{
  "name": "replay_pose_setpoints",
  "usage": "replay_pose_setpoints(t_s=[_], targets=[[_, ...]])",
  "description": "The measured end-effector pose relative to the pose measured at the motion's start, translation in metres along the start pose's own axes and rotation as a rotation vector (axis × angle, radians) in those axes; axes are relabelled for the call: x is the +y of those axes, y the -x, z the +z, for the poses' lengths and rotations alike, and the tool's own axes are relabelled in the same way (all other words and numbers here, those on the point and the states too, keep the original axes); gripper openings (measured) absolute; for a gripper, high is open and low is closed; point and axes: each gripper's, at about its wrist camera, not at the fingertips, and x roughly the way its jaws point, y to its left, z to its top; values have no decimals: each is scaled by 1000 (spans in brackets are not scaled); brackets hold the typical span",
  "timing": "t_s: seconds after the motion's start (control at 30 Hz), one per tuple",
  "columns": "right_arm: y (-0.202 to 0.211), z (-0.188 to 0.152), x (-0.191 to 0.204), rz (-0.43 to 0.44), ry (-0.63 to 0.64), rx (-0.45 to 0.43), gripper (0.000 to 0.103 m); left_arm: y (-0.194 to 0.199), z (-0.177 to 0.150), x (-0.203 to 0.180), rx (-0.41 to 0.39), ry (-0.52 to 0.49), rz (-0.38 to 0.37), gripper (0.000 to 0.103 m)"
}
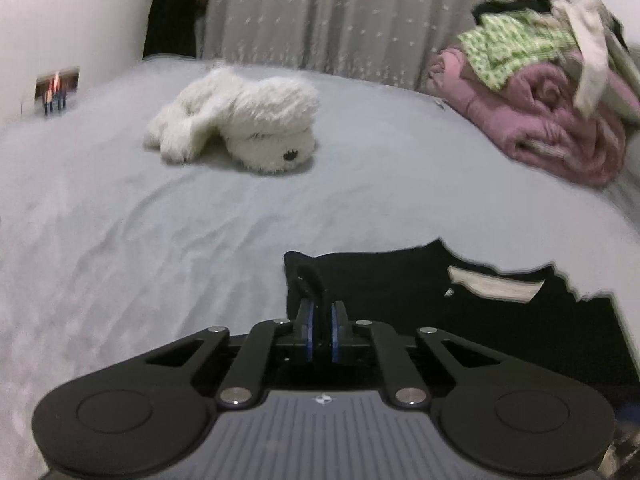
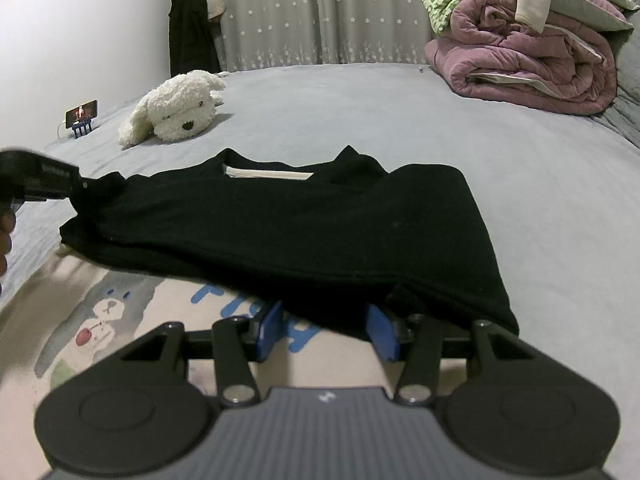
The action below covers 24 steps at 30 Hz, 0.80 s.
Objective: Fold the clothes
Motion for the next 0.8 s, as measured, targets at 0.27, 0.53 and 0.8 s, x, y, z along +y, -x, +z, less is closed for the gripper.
replay_pose_setpoints(t_s=[0.27, 0.53, 0.8], targets=[[3, 0, 7, -17, 28, -22, 47, 47, 50, -33, -72, 123, -215, 6], [5, 8, 22, -24, 104, -101, 50, 75, 74, -54, -99, 171, -347, 6], [-1, 9, 23, -22, 121, -91, 52, 103, 115, -90, -174, 150, -469, 6]])
